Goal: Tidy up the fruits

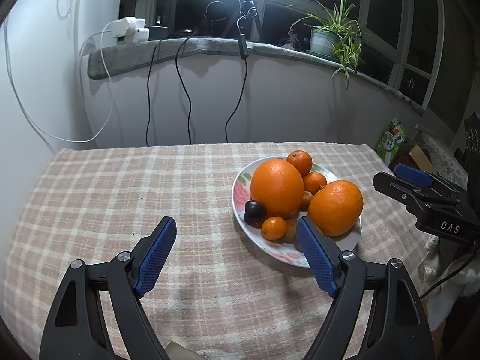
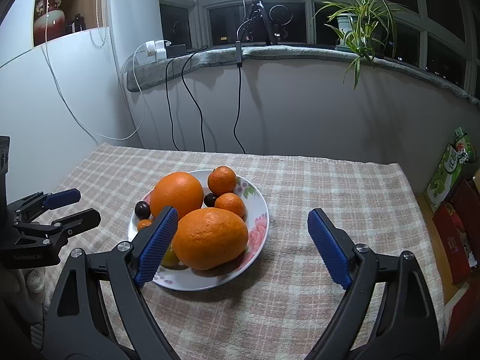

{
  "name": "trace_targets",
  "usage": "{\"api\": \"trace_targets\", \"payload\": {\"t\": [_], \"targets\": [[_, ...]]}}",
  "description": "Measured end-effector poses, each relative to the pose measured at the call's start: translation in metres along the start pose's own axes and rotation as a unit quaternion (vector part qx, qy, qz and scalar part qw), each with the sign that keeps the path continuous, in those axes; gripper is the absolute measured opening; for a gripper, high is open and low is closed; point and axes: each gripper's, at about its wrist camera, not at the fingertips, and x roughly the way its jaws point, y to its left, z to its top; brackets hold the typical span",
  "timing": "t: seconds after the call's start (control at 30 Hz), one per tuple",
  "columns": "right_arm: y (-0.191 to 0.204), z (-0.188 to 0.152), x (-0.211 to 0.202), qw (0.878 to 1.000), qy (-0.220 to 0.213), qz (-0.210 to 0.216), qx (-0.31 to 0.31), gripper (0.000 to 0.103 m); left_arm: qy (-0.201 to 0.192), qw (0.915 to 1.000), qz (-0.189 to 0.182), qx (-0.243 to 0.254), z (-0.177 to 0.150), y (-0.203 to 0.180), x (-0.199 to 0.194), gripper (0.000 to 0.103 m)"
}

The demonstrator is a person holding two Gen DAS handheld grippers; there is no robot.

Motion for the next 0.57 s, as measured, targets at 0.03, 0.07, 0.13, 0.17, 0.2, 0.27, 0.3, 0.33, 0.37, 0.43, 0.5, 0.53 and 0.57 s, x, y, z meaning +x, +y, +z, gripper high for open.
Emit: {"api": "trace_targets", "payload": {"t": [0.03, 0.07, 0.13, 0.17, 0.2, 0.27, 0.3, 0.33, 0.37, 0.43, 0.5, 0.53, 0.57], "targets": [[-0.0005, 0.0001, 0.0002, 1.000, 0.001, 0.001, 0.002, 0.091, 0.001, 1.0000, 0.000, 0.000, -0.0002, -0.0001, 0.0001, 0.082], [-0.0009, 0.0001, 0.0004, 1.000, 0.001, 0.002, 0.003, 0.091, 0.001, 1.0000, 0.000, -0.001, -0.0002, 0.0000, 0.0002, 0.082], [-0.0014, 0.0003, 0.0013, 1.000, 0.003, 0.001, 0.003, 0.091, -0.001, 1.0000, 0.000, -0.002, -0.0002, 0.0001, 0.0002, 0.082], [-0.0018, 0.0002, 0.0016, 1.000, 0.004, 0.002, 0.003, 0.091, 0.000, 1.0000, 0.000, -0.001, -0.0002, 0.0002, 0.0003, 0.082], [-0.0022, 0.0001, 0.0018, 1.000, 0.005, 0.003, 0.005, 0.091, 0.000, 1.0000, -0.001, -0.001, -0.0003, 0.0003, 0.0005, 0.082], [-0.0029, -0.0001, 0.0027, 1.000, 0.007, 0.003, 0.007, 0.091, -0.001, 1.0000, 0.000, -0.002, -0.0004, 0.0002, 0.0003, 0.082], [-0.0032, -0.0004, 0.0032, 1.000, 0.008, 0.003, 0.007, 0.091, -0.002, 1.0000, 0.000, -0.002, -0.0003, 0.0002, 0.0002, 0.082], [-0.0030, -0.0007, 0.0037, 1.000, 0.009, 0.003, 0.008, 0.091, -0.003, 1.0000, -0.001, -0.001, -0.0004, 0.0002, 0.0001, 0.082], [-0.0033, -0.0009, 0.0040, 1.000, 0.010, 0.003, 0.009, 0.091, -0.004, 1.0000, -0.002, 0.000, -0.0007, 0.0000, 0.0003, 0.082], [-0.0034, -0.0010, 0.0044, 1.000, 0.011, 0.003, 0.010, 0.091, -0.005, 1.0000, -0.003, 0.003, -0.0017, -0.0005, 0.0003, 0.082], [-0.0038, -0.0009, 0.0043, 1.000, 0.011, 0.003, 0.010, 0.091, -0.006, 1.0000, -0.003, 0.004, -0.0017, 0.0000, 0.0007, 0.082], [-0.0049, -0.0008, 0.0043, 1.000, 0.010, 0.001, 0.012, 0.091, -0.006, 1.0000, -0.002, 0.003, -0.0017, 0.0009, 0.0008, 0.082], [-0.0070, -0.0007, 0.0046, 1.000, 0.009, -0.001, 0.015, 0.091, -0.006, 1.0000, -0.001, 0.002, -0.0014, 0.0025, 0.0010, 0.082]]}}
